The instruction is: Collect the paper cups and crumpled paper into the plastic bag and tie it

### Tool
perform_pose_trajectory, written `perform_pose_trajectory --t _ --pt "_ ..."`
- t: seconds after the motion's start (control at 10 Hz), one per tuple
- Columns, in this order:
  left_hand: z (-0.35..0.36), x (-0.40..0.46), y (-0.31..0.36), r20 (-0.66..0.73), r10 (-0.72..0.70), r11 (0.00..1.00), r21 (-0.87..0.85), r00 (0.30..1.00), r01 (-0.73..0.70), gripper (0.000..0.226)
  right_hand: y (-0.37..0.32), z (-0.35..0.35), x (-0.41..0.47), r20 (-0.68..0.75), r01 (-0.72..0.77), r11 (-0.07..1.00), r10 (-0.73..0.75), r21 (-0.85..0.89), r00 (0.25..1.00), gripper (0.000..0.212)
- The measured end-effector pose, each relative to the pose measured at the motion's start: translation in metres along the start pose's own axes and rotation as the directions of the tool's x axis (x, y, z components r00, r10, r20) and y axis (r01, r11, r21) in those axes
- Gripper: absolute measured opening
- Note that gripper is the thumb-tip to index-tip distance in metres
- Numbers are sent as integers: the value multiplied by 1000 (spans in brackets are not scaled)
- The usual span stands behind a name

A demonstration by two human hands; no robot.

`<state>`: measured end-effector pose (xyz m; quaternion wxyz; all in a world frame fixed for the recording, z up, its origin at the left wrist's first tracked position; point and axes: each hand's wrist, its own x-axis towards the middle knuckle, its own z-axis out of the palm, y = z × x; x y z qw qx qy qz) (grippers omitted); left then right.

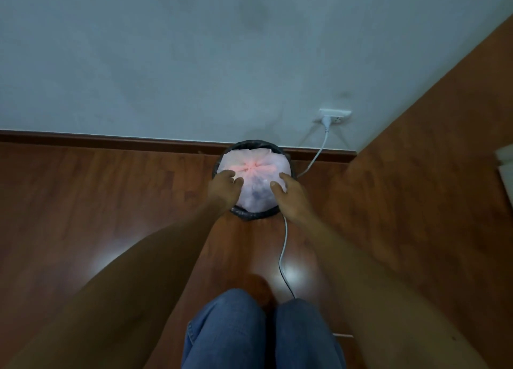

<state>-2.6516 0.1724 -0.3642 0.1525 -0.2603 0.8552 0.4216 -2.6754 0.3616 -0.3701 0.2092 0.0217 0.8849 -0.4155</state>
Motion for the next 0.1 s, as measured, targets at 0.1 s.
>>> perform_pose_trajectory --t 0.1 --pt "-28 -31 33 -24 -12 1000 -7 1000 12 37 -26 -25 -25 -21 -17 1000 17 15 1000 49"
